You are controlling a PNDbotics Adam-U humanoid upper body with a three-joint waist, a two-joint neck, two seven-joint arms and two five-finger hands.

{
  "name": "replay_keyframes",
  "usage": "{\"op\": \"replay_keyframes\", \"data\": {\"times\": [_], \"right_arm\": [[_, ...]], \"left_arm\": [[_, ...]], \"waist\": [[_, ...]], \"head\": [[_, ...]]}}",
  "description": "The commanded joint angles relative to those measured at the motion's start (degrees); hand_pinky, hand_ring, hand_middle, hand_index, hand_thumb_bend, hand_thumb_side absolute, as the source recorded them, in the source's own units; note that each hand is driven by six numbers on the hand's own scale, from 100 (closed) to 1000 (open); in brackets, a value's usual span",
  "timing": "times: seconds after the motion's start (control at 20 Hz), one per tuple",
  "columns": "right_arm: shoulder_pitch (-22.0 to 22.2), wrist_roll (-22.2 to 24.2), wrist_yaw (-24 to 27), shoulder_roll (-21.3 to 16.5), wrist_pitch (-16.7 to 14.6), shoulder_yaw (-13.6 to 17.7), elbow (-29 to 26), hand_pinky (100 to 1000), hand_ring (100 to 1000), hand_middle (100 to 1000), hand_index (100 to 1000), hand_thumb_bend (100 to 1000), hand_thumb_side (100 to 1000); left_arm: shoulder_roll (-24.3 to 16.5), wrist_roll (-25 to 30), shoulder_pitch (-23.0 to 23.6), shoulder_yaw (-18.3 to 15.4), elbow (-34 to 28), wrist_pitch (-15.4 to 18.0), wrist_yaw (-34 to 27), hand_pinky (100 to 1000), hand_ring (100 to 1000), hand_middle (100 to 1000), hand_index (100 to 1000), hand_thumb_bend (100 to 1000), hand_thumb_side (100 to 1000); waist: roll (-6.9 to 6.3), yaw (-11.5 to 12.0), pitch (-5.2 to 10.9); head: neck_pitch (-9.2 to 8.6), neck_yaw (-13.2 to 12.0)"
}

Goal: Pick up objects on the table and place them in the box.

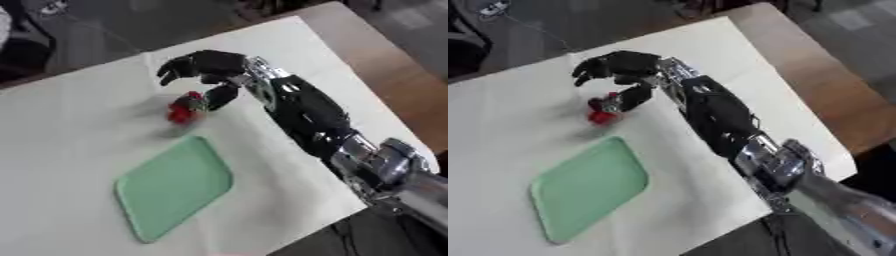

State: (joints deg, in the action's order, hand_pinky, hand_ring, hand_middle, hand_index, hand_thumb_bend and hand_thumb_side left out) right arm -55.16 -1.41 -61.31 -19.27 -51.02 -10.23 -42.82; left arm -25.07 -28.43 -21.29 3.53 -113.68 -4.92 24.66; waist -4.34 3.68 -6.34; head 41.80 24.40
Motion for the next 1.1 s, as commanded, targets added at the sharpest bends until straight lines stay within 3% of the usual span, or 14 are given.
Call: {"op": "replay_keyframes", "data": {"times": [0.05, 0.65, 1.1], "right_arm": [[-0.56, -1.05, -0.47, 0.23, 0.06, 0.4, -0.09, 685, 781, 874, 885, 218, 935], [-0.64, -4.38, -3.38, 2.46, 1.32, 0.91, 1.99, 683, 813, 894, 927, 339, 812], [-1.67, -6.25, -6.18, 2.41, 2.18, 1.57, 3.33, 658, 798, 891, 933, 400, 695]], "left_arm": [[-1.04, 0.01, -0.87, -0.41, -0.92, 0.08, -0.06, 336, 486, 643, 810, 309, 791], [-0.25, 0.25, -1.8, -0.13, -0.92, 0.36, -0.34, 336, 486, 642, 810, 310, 791], [0.95, 0.4, -2.87, 0.08, -0.92, 0.63, -0.77, 333, 484, 641, 810, 308, 792]], "waist": [[-0.02, 0.04, 0.65], [-0.54, 0.71, -0.02], [-1.56, 1.5, -1.15]], "head": [[-0.96, -0.13], [-1.78, 0.14], [-3.72, 0.99]]}}
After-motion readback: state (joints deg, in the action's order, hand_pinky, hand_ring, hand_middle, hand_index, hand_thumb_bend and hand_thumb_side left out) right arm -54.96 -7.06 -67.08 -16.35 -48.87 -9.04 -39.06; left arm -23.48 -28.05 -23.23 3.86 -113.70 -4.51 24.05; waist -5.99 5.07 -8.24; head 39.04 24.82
